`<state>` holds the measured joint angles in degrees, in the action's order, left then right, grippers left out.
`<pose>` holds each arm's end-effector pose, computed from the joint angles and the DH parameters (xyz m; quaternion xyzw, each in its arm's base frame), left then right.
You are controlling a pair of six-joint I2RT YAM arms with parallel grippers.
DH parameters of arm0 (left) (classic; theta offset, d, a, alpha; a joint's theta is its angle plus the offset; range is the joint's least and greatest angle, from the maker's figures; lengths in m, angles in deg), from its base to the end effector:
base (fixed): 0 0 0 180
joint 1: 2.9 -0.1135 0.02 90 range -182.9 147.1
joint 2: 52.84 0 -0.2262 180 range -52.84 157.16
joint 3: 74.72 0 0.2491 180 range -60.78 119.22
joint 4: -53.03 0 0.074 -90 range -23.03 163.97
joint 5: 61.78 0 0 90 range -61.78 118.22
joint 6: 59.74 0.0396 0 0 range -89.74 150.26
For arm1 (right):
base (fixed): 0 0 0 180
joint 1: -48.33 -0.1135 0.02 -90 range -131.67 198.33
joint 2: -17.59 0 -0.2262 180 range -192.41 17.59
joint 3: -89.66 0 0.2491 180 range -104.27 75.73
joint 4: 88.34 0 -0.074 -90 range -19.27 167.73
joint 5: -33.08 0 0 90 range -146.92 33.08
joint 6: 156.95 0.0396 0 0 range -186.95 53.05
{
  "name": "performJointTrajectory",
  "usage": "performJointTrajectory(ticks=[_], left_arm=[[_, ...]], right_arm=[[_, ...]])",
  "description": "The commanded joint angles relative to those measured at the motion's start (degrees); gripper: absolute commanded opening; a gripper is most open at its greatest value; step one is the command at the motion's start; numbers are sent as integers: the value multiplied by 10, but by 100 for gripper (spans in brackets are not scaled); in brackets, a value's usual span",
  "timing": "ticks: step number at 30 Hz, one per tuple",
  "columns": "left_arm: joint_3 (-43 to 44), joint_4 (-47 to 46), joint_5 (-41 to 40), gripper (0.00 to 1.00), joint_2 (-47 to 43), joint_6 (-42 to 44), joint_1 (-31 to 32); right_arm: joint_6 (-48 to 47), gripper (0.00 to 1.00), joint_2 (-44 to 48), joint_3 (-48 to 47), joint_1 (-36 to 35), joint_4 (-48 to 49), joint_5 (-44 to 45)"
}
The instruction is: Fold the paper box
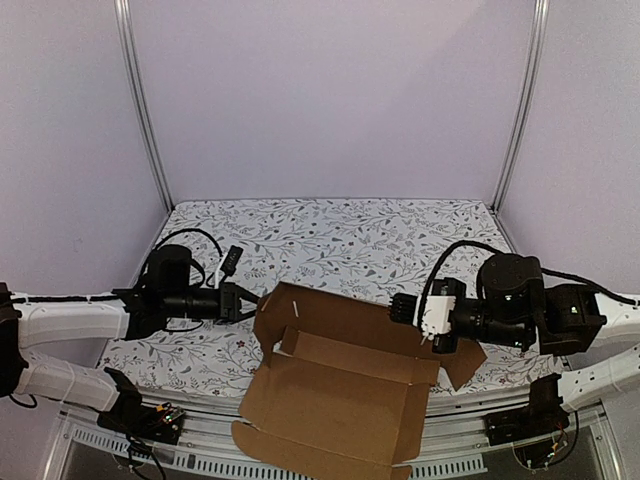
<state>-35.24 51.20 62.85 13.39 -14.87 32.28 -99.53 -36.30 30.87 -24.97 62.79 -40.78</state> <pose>0.1897 -0.1612 0.1635 0.0897 0.8157 -0.5229 0.2307 0.0787 0.2241 0.2720 -0.6164 0.5614 0.0773 0.5467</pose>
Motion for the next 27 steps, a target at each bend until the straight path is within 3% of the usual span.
performJointTrajectory(ticks=[1, 13, 27], left_arm=[[-4, -25, -6, 9, 10, -8, 18], [-21, -23, -21, 11, 9, -12, 34], [-24, -6, -3, 25, 9, 43, 34]], right_arm=[[-14, 0, -2, 15, -21, 6, 53], [-44, 0, -36, 26, -49, -5, 122], [-64, 0, -92, 24, -94, -35, 186]])
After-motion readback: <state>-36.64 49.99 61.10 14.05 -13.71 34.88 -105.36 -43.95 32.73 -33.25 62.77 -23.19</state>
